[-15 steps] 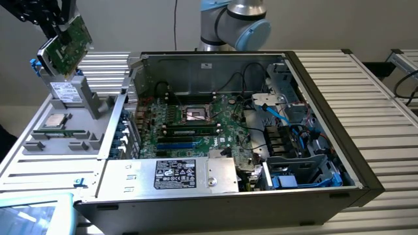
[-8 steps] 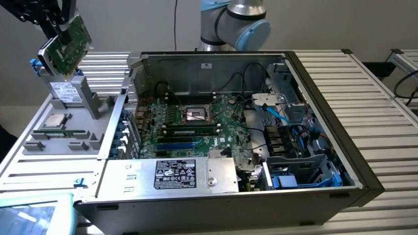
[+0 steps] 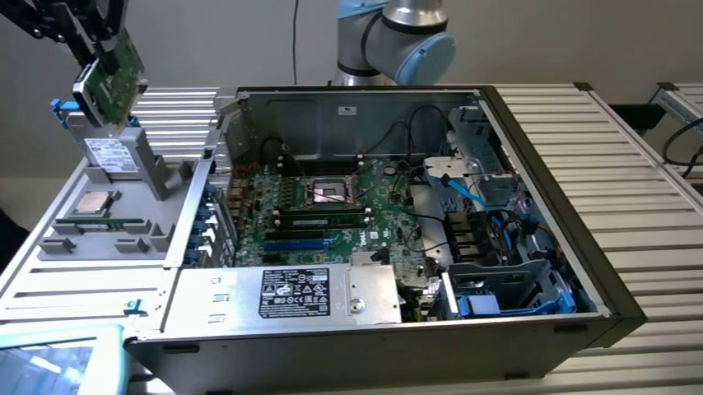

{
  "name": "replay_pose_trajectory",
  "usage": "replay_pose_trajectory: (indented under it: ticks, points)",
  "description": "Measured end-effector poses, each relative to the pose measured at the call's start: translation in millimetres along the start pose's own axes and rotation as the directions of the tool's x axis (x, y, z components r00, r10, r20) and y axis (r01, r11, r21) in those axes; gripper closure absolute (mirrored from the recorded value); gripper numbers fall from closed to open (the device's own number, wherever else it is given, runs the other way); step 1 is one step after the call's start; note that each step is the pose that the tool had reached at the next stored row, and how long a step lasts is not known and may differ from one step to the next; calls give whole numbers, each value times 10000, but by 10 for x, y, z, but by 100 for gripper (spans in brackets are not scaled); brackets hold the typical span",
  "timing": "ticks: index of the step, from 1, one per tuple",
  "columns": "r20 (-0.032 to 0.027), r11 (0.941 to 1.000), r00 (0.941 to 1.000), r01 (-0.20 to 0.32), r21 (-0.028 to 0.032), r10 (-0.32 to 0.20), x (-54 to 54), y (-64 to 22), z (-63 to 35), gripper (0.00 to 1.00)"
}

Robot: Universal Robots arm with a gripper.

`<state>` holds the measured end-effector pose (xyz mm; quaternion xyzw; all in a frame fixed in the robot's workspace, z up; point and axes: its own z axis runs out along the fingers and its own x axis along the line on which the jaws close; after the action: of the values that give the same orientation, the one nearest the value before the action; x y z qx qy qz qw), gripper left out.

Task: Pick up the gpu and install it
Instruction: 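Pick up the gpu and move the gpu toward the slot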

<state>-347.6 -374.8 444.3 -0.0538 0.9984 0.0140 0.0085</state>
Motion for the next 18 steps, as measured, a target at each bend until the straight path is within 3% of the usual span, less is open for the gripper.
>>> replay_pose_trajectory:
  ticks: [4,8,13,18]
  points:
    - [-19,9974,9974,719,-14,-719,0,0,0,72]
    - [-38,9896,9896,1438,-29,-1438,0,0,-1,72]
    - [-57,9734,9733,2293,-49,-2293,0,0,-2,72]
    - [-75,9510,9510,3091,-70,-3091,-1,0,-5,72]
